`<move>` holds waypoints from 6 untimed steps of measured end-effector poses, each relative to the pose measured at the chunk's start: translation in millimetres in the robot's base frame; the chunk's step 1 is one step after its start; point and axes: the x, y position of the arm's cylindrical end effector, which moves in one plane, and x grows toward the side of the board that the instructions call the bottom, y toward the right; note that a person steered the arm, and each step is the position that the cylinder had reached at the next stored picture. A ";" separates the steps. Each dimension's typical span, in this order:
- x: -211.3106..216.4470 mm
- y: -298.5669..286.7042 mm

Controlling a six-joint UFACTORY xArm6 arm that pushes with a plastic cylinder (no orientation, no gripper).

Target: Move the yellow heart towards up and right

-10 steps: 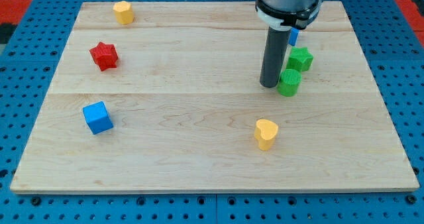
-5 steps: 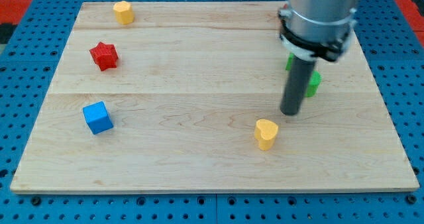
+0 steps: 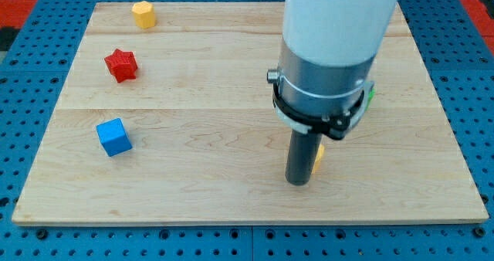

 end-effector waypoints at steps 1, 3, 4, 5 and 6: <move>-30.0 1.6; -49.3 7.8; -49.7 35.4; -49.7 60.4; -49.7 62.7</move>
